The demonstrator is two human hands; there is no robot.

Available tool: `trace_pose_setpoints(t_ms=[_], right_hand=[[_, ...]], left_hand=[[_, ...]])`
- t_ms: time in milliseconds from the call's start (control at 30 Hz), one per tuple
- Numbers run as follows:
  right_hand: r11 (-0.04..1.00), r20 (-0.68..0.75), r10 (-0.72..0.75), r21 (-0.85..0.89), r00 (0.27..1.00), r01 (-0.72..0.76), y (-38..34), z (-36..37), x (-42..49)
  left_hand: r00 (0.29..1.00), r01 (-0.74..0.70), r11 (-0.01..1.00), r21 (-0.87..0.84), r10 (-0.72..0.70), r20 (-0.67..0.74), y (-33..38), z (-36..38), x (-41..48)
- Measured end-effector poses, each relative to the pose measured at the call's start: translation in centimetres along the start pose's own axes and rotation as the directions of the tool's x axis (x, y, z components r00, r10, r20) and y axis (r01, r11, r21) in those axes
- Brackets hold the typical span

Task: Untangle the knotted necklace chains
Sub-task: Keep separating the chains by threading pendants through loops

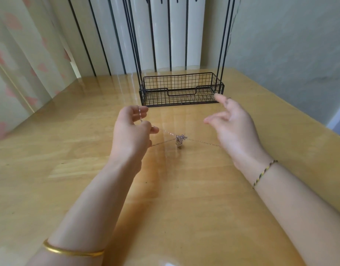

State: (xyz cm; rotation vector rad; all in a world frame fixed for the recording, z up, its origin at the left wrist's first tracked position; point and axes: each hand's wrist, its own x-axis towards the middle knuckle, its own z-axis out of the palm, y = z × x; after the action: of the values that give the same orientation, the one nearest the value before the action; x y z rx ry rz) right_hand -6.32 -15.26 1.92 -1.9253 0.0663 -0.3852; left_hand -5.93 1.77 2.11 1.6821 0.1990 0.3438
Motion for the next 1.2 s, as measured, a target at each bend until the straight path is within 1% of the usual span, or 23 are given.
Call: trace_pose_setpoints(t_ms=[33, 67, 100, 133, 233, 333, 400, 467, 533, 567, 600, 633, 667, 700, 733, 767, 800, 833, 900, 1000, 1067, 1133, 1200], right_hand=[[0.987, 0.048, -0.045, -0.155, 0.998, 0.052, 0.0, 0.1, -0.1], [0.945, 0.110, -0.051, -0.317, 0.993, 0.083, -0.1, 0.2, -0.3], [0.888, 0.163, -0.023, -0.450, 0.986, 0.095, -0.3, 0.3, -0.6], [0.839, 0.199, 0.015, -0.536, 0.980, 0.096, -0.4, 0.3, -0.8], [0.767, 0.242, 0.064, -0.633, 0.968, 0.107, -0.5, 0.2, -1.1], [0.749, 0.235, 0.047, -0.651, 0.971, 0.121, -0.4, 0.1, -1.0], [0.797, 0.231, 0.021, -0.591, 0.973, 0.123, 0.1, 0.1, -0.8], [0.890, 0.218, -0.033, -0.437, 0.975, 0.128, 0.5, 0.3, -0.4], [0.960, 0.181, -0.094, -0.243, 0.979, 0.137, 0.5, 0.5, -0.3], [0.981, 0.163, -0.111, -0.140, 0.980, 0.135, 0.2, 0.5, -0.4], [0.991, 0.148, -0.119, -0.038, 0.982, 0.126, -0.1, 0.5, -0.6], [0.992, 0.133, -0.123, 0.056, 0.983, 0.116, -0.4, 0.5, -0.7], [0.984, 0.120, -0.123, 0.141, 0.985, 0.106, -0.7, 0.5, -0.9], [0.971, 0.104, -0.120, 0.221, 0.987, 0.095, -1.0, 0.4, -1.0], [0.952, 0.087, -0.115, 0.294, 0.990, 0.085, -1.2, 0.4, -1.1], [0.932, 0.065, -0.108, 0.355, 0.992, 0.078, -1.4, 0.3, -1.1], [0.912, 0.039, -0.098, 0.405, 0.994, 0.073, -1.5, 0.3, -1.0], [0.895, 0.012, -0.082, 0.441, 0.997, 0.068, -1.6, 0.3, -1.0], [0.883, -0.047, -0.046, 0.465, 0.998, 0.062, -1.6, 0.2, -0.8], [0.893, -0.115, -0.021, 0.444, 0.993, 0.070, -1.5, 0.1, -0.8], [0.902, -0.148, -0.016, 0.424, 0.989, 0.078, -1.5, 0.1, -0.7], [0.929, -0.176, -0.008, 0.363, 0.984, 0.073, -1.3, 0.2, -0.6], [0.950, -0.166, 0.034, 0.311, 0.985, 0.019, -0.9, 0.3, -0.3]], left_hand=[[1.000, -0.010, 1.000, 0.021, 0.010, 0.004, 0.0, 0.0, 0.0], [1.000, -0.020, 0.999, 0.042, 0.020, 0.000, -0.1, -0.1, 0.0], [1.000, -0.029, 0.998, 0.063, 0.029, -0.008, -0.1, -0.1, 0.0], [0.999, -0.036, 0.997, 0.075, 0.037, -0.017, -0.1, -0.2, 0.1], [0.999, -0.039, 0.997, 0.067, 0.041, -0.033, 0.1, -0.4, 0.2], [0.999, -0.024, 0.988, 0.154, 0.019, 0.036, 0.1, -0.5, 0.2], [0.993, -0.031, 0.948, 0.318, -0.008, 0.119, -0.2, -0.5, 0.2], [0.984, -0.061, 0.860, 0.506, -0.033, 0.175, -0.6, -0.4, 0.1], [0.983, -0.093, 0.704, 0.704, -0.047, 0.177, -0.9, -0.4, -0.1], [0.983, -0.133, 0.620, 0.773, -0.017, 0.183, -1.0, -0.5, -0.2], [0.977, -0.198, 0.569, 0.798, 0.049, 0.207, -0.8, -0.5, -0.4], [0.959, -0.278, 0.562, 0.779, 0.119, 0.257, -0.6, -0.5, -0.6], [0.932, -0.354, 0.598, 0.719, 0.161, 0.325, -0.3, -0.5, -0.7], [0.901, -0.403, 0.651, 0.643, 0.157, 0.405, -0.1, -0.4, -0.8], [0.866, -0.420, 0.688, 0.592, 0.109, 0.487, 0.1, -0.3, -1.1], [0.828, -0.430, 0.692, 0.580, 0.046, 0.560, 0.0, -0.1, -1.2], [0.793, -0.455, 0.666, 0.591, 0.000, 0.610, -0.2, 0.1, -1.2], [0.778, -0.481, 0.634, 0.606, -0.011, 0.628, -0.6, 0.2, -1.2], [0.790, -0.501, 0.613, 0.612, 0.034, 0.612, -0.9, 0.5, -1.4], [0.808, -0.515, 0.601, 0.611, 0.103, 0.580, -1.2, 0.7, -1.5], [0.832, -0.496, 0.615, 0.613, 0.135, 0.538, -1.3, 0.8, -1.3], [0.873, -0.438, 0.679, 0.589, 0.165, 0.459, -1.0, 0.6, -1.0], [0.911, -0.346, 0.792, 0.502, 0.156, 0.381, -0.7, 0.3, -0.8]])
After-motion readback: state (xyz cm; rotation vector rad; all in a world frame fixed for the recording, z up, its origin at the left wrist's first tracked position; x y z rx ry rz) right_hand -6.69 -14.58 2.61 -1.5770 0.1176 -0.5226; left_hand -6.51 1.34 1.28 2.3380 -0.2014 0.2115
